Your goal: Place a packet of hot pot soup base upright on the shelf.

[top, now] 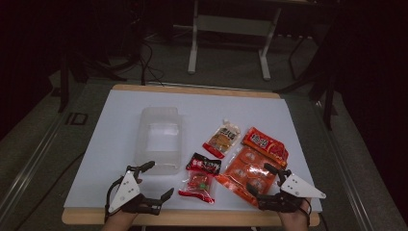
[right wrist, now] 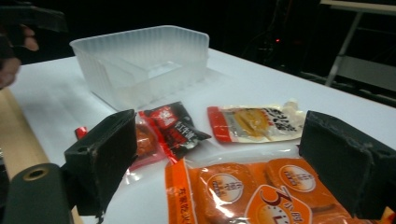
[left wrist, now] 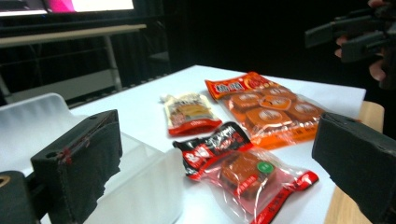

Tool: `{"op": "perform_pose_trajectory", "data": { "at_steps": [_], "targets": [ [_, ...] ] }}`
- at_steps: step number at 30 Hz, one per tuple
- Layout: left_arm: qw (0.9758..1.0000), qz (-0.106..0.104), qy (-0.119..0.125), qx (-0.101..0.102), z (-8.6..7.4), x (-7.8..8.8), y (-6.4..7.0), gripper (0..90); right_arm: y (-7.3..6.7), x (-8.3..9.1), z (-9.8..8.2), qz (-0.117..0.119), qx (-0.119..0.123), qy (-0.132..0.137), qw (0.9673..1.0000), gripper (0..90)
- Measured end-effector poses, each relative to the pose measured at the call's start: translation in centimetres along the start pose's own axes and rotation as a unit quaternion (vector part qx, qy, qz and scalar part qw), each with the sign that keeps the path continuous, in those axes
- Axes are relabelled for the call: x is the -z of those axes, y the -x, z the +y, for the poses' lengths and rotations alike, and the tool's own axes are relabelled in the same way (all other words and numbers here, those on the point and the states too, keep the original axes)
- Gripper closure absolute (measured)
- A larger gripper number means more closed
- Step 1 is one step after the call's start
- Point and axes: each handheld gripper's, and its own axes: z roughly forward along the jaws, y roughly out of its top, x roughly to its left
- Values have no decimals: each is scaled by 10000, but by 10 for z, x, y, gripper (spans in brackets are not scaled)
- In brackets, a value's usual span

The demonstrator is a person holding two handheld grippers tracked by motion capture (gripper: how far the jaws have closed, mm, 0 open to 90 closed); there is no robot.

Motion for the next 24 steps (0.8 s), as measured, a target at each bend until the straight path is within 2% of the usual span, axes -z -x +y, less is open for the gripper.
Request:
{"op": "perform_pose_trajectory", "data": {
  "at_steps": [2,5,7,8,10,13,16,24],
  "targets": [
    [10000,-46,-13,34,0,-1,1,21,0,0,0,29,5,-9,10000,113],
    [9998,-167,46,-103,-1,-2,4,21,-1,-1,0,146,29,-32,9999,112],
    [9998,-167,46,-103,-1,-2,4,21,-2,-1,1,175,39,-16,9998,112],
    [9998,-174,75,-111,-1,-3,5,22,-3,1,3,261,30,48,9996,112],
    [9996,-244,142,-37,0,-2,4,22,-5,3,6,357,41,76,9993,112],
    [9996,-202,164,-70,1,-2,4,23,-7,6,12,358,58,92,9993,113],
    [9996,-208,169,-102,2,-1,5,23,-10,8,17,272,179,125,9994,112],
    [9995,-268,136,-76,0,-1,5,22,-11,6,12,94,310,81,9994,113]
  ]
}}
